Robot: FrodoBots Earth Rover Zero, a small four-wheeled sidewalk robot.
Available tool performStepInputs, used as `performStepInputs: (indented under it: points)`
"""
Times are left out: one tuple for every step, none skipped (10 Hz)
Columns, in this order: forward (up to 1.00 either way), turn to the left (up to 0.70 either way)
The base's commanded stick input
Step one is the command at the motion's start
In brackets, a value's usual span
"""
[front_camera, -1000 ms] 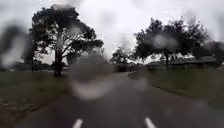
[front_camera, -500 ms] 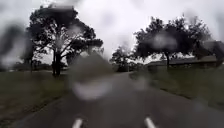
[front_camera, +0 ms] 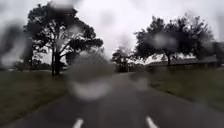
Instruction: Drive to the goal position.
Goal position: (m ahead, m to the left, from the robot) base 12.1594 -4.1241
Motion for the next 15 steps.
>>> performStepInputs:
  points:
    - [0.7, 0.0]
    - [0.7, 0.0]
    - [0.7, 0.0]
    - [0.7, 0.0]
    - [0.7, 0.0]
    - [0.7, 0.0]
    - [0.7, 0.0]
    - [0.7, 0.0]
    - [0.7, 0.0]
    - [0.7, 0.0]
    - [0.7, 0.0]
    - [0.7, 0.0]
    - [0.7, 0.0]
    - [0.7, 0.0]
    - [0.7, 0.0]
